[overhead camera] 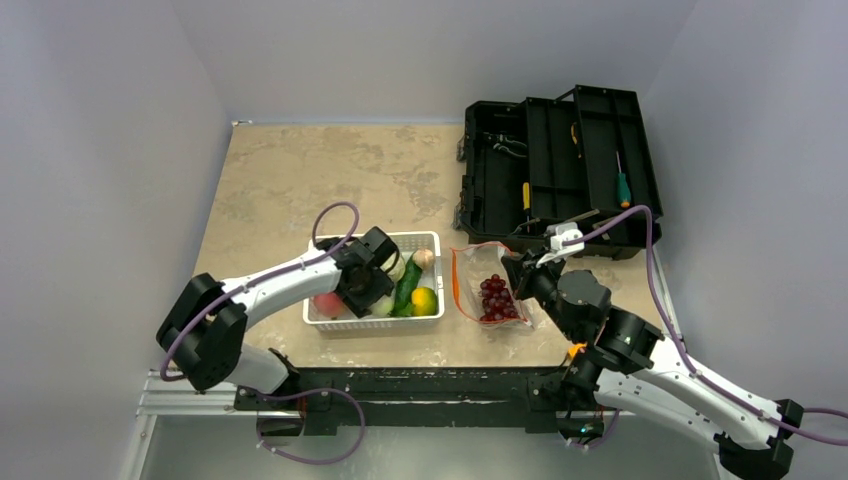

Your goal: Place the food in the zip-top bag and seal the zipper

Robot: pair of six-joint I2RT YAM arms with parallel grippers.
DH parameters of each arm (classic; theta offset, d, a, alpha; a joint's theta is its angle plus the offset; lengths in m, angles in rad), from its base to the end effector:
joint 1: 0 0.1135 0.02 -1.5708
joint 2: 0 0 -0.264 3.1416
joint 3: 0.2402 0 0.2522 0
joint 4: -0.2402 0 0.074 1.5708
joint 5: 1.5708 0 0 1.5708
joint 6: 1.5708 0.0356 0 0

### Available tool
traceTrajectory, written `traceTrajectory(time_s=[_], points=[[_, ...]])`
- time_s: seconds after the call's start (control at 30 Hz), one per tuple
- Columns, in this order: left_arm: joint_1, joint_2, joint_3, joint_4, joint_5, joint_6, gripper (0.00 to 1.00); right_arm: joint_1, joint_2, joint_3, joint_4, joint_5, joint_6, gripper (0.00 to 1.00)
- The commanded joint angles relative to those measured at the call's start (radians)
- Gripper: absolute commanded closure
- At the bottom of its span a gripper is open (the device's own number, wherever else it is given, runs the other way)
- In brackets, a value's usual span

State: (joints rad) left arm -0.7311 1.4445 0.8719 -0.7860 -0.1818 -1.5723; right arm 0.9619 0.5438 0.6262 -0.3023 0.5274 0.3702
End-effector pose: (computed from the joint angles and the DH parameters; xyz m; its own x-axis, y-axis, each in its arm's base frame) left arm 0.1890 -0.1609 0.1865 -0.6273 -0.7586 -0.1764 -0.7287 0.6516 -0.2109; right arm 0.0922 0.1009 0.3072 -0.2711 0.1578 -0.9495 -0.3538 0.9011 0.2508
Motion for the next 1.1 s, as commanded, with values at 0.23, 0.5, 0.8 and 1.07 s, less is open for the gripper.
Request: traceTrajectory(time_s=[0.23, 0.5, 0.8, 1.07], points=[[0.005, -0.341, 0.007, -0.1, -0.073, 0.205, 1.0, 0.0, 0.012, -0.003, 0.042, -0.009, -0.014, 1.0], [0.005, -0.526, -0.007, 0.043, 0.167, 0.493, 1.0, 0.0, 0.033, 0.001, 0.047, -0.022, -0.019, 1.0], [-0.038, -0.583, 0.007, 0.5, 0.618, 0.531, 1.0, 0.0, 0.026, 0.0, 0.047, -0.014, -0.017, 1.0], [-0.256, -0.345, 0.152, 0.659, 0.766, 0.483, 1.0, 0.0, 0.034, 0.0, 0.049, -0.017, -0.018, 1.0]])
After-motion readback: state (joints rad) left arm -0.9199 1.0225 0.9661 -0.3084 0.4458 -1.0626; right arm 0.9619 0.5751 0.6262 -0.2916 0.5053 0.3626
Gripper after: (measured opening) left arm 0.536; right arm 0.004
